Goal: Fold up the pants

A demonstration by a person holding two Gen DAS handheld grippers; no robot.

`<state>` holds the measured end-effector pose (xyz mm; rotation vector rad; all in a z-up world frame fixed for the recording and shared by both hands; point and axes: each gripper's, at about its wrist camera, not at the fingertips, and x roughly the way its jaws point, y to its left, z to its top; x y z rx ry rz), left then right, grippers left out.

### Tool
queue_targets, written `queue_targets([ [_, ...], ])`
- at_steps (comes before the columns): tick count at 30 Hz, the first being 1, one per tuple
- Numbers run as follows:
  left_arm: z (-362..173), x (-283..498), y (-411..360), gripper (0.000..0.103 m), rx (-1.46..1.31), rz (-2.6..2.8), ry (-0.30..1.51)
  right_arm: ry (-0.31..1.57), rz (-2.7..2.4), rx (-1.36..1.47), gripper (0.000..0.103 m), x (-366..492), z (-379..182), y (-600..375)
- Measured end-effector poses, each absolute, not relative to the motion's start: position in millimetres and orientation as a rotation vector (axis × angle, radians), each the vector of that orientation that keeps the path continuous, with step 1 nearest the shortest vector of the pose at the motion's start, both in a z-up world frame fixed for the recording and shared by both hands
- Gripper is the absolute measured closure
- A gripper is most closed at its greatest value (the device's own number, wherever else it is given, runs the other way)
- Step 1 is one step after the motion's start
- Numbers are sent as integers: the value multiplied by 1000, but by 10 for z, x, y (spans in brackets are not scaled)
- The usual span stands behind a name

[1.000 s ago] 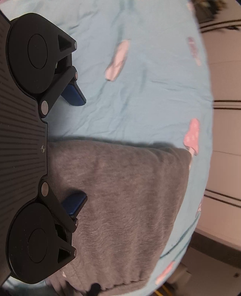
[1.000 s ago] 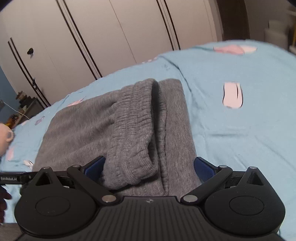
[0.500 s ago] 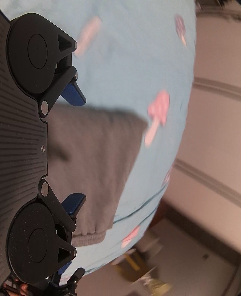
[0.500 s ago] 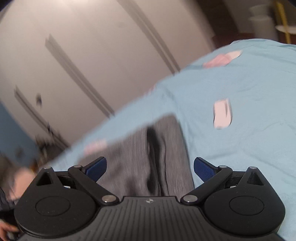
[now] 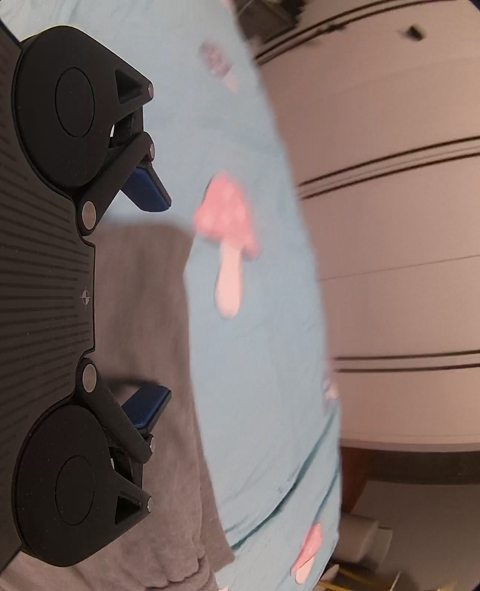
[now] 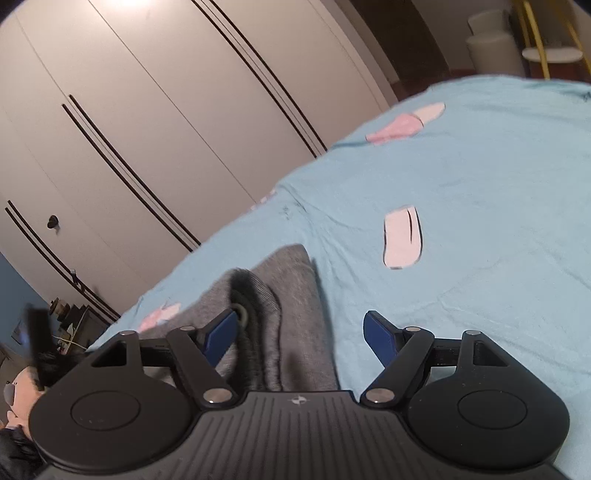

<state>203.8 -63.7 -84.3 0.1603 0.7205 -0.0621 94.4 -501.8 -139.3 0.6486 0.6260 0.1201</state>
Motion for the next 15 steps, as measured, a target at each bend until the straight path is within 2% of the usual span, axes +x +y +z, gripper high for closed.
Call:
queue_targets([
  [2,-841,1953,-394,0,147,-138,768,659,166,697,3,1001,-1439,-5051],
  [6,-1038,1862,141,0,-75,-263,892,752,364,847,4,1182,-1512,-5127],
  [10,-1366,1905,543,0,-415,-432,1004,861,485,845,4,1435,-1603,-5157],
  [13,-1563,1969,657,0,-526,-474,1036,959,449,817,4,1590,-1760,-5234],
  [15,-1660,2037,644,0,-559,-519,1053,958,500,899,4,1652,-1874,-5352],
])
